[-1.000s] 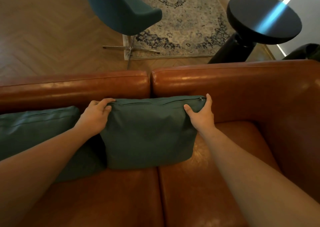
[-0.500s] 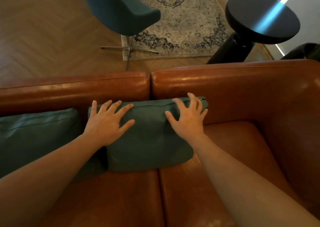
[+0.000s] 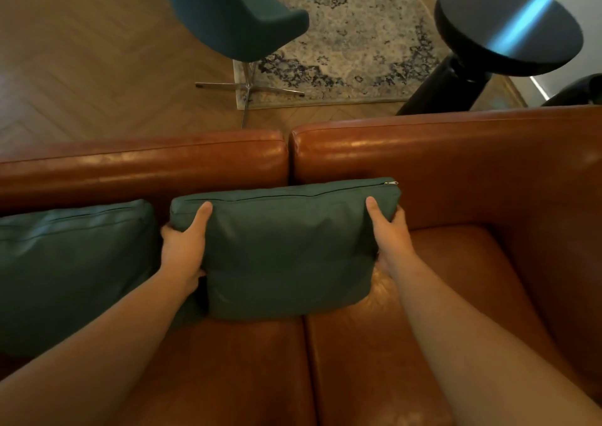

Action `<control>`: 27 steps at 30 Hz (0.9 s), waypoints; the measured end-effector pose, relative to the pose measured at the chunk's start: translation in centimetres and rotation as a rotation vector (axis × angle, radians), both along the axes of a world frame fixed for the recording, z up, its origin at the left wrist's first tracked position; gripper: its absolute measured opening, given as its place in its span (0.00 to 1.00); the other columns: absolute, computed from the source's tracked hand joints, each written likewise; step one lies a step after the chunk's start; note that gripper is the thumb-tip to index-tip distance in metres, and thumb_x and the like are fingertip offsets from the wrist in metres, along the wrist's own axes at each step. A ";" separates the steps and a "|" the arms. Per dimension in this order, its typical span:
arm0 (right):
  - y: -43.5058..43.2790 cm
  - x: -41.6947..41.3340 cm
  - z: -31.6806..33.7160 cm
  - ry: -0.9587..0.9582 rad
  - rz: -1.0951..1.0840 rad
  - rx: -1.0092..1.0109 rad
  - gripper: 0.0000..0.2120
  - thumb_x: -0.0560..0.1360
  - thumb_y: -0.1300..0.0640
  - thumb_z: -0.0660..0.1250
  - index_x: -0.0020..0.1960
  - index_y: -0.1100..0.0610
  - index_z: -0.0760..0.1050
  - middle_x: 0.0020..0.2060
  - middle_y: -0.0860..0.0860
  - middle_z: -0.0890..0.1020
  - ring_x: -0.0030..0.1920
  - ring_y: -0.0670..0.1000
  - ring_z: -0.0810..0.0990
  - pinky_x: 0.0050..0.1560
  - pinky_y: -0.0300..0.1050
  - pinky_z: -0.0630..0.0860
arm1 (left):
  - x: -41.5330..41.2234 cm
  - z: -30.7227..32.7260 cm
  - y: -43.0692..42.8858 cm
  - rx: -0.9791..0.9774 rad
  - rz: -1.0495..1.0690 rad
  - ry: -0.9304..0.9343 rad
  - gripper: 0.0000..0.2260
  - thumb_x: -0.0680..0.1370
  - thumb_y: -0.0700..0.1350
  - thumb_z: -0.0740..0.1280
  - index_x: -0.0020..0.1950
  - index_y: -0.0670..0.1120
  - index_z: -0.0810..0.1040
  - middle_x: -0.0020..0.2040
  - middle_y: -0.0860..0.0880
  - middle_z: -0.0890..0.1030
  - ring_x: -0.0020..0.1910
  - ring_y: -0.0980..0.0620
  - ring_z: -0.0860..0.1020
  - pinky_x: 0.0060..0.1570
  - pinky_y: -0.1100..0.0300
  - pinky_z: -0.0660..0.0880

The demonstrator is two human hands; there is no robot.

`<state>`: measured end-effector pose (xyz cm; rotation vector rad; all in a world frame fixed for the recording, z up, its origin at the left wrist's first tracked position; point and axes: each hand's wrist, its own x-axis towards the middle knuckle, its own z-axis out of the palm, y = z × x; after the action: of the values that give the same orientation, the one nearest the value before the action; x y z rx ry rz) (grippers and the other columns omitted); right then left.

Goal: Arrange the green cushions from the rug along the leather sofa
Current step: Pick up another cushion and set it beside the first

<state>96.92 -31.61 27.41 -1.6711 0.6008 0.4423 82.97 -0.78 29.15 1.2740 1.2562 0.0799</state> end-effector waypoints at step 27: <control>-0.4 -3.3 3.4 -0.327 0.312 -0.531 0.44 0.81 0.44 0.70 0.86 0.52 0.48 0.84 0.55 0.54 0.83 0.59 0.56 0.80 0.59 0.62 | -0.7 4.2 -2.1 1.011 -0.582 0.048 0.36 0.81 0.60 0.70 0.83 0.48 0.60 0.80 0.42 0.65 0.79 0.40 0.61 0.78 0.41 0.62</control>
<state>93.65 -32.03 30.82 -2.3036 0.2175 0.2270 82.26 -2.91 33.39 2.4805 0.8195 0.2880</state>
